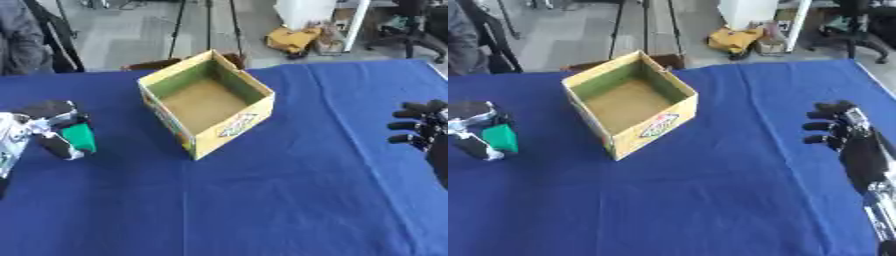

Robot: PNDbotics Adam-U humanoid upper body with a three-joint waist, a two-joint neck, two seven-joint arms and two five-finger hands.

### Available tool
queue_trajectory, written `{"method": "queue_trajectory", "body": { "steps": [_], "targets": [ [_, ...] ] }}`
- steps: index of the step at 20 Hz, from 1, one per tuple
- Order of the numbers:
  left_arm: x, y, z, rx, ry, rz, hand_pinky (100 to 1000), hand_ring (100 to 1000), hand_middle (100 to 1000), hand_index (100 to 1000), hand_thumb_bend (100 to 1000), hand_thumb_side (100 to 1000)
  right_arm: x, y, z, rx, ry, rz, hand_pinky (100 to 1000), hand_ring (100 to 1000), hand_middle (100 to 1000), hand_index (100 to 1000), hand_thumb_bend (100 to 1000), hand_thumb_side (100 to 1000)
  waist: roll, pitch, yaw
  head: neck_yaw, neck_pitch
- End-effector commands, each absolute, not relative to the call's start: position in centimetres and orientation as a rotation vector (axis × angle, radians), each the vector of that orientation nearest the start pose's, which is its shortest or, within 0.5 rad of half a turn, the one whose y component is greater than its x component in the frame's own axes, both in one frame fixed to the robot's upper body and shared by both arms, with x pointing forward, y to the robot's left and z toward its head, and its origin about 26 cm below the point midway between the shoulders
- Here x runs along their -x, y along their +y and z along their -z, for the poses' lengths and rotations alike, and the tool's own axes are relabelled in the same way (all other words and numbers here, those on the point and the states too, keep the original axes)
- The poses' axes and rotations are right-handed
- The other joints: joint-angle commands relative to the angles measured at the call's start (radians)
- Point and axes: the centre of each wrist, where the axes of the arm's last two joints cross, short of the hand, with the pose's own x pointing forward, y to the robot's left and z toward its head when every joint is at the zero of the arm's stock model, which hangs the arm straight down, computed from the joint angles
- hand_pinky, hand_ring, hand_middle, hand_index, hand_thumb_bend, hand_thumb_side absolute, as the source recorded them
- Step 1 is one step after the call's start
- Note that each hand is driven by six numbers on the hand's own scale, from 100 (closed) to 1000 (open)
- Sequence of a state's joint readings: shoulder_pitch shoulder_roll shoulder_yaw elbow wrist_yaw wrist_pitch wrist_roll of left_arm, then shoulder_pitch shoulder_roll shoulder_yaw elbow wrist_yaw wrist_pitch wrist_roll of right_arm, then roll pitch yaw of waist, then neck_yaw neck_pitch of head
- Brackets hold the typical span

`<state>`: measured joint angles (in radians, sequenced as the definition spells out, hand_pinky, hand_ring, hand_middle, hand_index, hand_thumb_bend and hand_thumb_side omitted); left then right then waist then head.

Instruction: Pick up objects on the table and place them in the box.

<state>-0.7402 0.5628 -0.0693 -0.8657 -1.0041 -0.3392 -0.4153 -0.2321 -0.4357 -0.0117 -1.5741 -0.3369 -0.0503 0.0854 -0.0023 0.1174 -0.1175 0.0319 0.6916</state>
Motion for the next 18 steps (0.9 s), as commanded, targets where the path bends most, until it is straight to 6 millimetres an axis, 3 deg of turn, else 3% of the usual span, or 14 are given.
{"method": "queue_trajectory", "body": {
  "steps": [1,6,11,14,18],
  "targets": [
    [-44.4,38.4,-14.9,-0.892,-1.148,1.568,480,389,342,537,285,100,-33.4,-33.5,-10.4,-0.014,-1.866,-0.227,600,699,695,813,100,900,-0.001,-0.012,-0.002,-0.004,-0.015],
    [-44.6,37.4,-19.4,-0.931,-1.294,1.543,470,371,324,518,220,100,-33.4,-33.6,-10.4,-0.011,-1.864,-0.227,600,698,695,813,100,900,0.0,-0.014,-0.002,-0.003,-0.014],
    [-45.1,33.8,-23.6,-0.93,-1.498,1.531,484,380,332,525,168,100,-33.4,-33.5,-10.3,-0.016,-1.858,-0.232,600,698,695,813,100,900,0.002,-0.02,-0.003,0.0,-0.013],
    [-45.7,31.0,-24.8,-0.899,-1.597,1.528,484,383,335,522,178,100,-33.4,-33.3,-10.2,-0.024,-1.855,-0.236,600,698,695,813,100,900,0.001,-0.023,-0.011,0.005,-0.013],
    [-46.9,27.1,-24.5,-0.858,-1.684,1.487,499,396,349,529,174,100,-33.7,-32.8,-10.3,-0.045,-1.857,-0.251,600,698,695,813,100,900,-0.003,-0.018,-0.03,0.018,-0.019]
  ]
}}
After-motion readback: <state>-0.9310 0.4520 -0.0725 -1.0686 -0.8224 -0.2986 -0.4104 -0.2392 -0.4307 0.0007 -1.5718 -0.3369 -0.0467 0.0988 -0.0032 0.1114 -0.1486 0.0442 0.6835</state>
